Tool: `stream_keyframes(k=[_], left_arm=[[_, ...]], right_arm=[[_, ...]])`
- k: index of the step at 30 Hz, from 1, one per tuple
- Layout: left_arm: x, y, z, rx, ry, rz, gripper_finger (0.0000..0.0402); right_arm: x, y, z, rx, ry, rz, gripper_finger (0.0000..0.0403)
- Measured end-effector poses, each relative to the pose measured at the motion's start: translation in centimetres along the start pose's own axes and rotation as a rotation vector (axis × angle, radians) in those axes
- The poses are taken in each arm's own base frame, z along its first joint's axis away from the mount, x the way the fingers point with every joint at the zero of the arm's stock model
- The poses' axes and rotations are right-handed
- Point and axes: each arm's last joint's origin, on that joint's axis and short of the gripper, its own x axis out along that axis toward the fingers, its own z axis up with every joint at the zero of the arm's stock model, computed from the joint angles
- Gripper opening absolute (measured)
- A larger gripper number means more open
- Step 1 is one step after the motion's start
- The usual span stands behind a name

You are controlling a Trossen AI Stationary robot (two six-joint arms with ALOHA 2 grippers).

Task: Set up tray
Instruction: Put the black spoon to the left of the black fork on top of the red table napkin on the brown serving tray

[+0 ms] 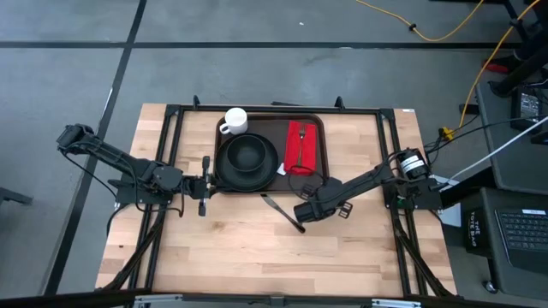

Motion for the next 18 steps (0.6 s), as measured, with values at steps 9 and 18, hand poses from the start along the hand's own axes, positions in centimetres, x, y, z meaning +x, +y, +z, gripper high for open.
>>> stream_keyframes(k=[9,18], left_arm=[[0.0,-0.01,-0.02,0.001,0.002,-0.001,0.0003],[0.0,-0.01,-0.02,0.001,0.002,0.0,0.0002]], right_arm=[[-0.11,0.07,0.06,0.002,-0.012,0.022,0.0113],[-0.01,0.46,0.31,0.014,-0.03,0.052,0.0113]])
